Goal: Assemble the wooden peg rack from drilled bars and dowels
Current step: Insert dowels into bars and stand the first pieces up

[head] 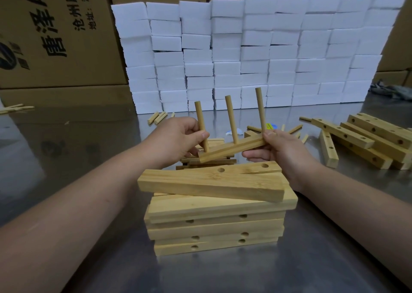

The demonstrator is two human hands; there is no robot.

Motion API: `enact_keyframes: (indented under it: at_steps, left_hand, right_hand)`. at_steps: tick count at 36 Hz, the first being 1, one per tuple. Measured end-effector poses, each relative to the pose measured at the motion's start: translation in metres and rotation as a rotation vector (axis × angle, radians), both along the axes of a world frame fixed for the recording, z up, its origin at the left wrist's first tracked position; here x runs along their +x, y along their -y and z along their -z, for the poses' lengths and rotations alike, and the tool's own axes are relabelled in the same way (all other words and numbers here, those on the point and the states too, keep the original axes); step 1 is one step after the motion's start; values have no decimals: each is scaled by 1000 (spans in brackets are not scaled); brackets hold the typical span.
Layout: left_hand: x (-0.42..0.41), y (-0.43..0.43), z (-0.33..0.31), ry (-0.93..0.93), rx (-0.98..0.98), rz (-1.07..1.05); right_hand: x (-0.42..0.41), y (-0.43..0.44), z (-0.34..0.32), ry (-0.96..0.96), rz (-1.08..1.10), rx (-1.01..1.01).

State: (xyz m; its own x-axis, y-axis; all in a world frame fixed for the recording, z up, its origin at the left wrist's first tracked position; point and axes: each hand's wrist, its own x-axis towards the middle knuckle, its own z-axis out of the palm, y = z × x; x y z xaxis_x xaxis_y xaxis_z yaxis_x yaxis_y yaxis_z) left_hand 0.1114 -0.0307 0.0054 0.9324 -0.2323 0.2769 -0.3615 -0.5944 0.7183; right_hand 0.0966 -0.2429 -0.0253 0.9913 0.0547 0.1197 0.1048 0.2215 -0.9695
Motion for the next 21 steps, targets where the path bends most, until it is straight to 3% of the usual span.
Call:
enact_keyframes:
  at_steps: [21]
  left_hand:
    - [-1, 1, 1, 14, 3, -46]
  right_hand:
    - [-1, -2, -1, -1, 20, -21]
